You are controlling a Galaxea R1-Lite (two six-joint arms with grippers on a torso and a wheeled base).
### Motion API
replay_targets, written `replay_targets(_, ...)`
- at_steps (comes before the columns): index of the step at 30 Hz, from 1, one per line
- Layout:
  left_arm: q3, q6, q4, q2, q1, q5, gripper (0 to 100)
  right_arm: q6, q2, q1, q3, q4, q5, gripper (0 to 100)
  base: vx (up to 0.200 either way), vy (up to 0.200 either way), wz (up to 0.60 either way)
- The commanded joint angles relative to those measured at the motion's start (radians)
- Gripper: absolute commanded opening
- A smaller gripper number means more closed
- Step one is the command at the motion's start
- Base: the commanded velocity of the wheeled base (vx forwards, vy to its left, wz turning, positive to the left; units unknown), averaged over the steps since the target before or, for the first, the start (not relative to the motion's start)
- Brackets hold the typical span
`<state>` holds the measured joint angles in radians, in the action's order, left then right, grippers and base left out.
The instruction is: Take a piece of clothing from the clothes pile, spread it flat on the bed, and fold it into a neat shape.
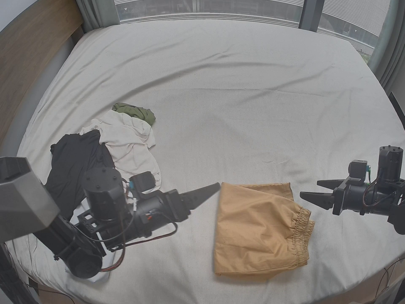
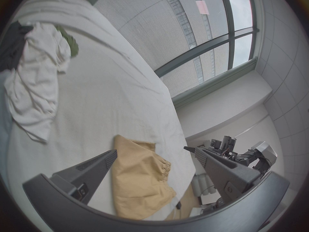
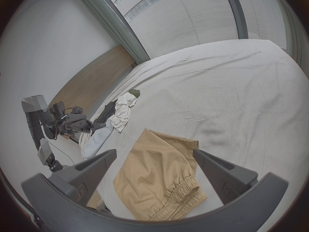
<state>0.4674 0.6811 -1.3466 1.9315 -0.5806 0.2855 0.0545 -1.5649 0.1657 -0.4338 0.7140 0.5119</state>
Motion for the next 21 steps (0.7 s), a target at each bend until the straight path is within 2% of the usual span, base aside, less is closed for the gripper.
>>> replay_targets(1, -0.07, -0.037, -0.005, -0.101, 0.071, 0.012, 100, -0.001, -0.003, 0.006, 0.006, -0.001, -0.001, 100, 0.0, 0.0, 0.0)
replay_targets(4, -0.144, -0.081, -0.008, -0.135, 0.136, 0.06, 100, -0.001, -0.006, 0.006, 0.024, -0.002, -0.001, 100, 0.0, 0.0, 0.0)
replay_targets(11, -0.237, -0.242, -0.013, -0.12, 0.17, 0.095, 100, -0.008, -0.003, 0.0, 0.049, -0.002, -0.006, 100, 0.0, 0.0, 0.0)
replay_targets(16, -0.262, -0.279, -0.043, -0.114, 0.177, 0.093, 100, -0.008, -0.004, -0.014, 0.052, -0.004, -0.004, 100, 0.0, 0.0, 0.0)
replay_targets(21, -0.286, -0.322, -0.106, -0.078, 0.225, 0.095, 100, -0.01, -0.015, -0.031, 0.053, -0.004, -0.004, 100, 0.0, 0.0, 0.0)
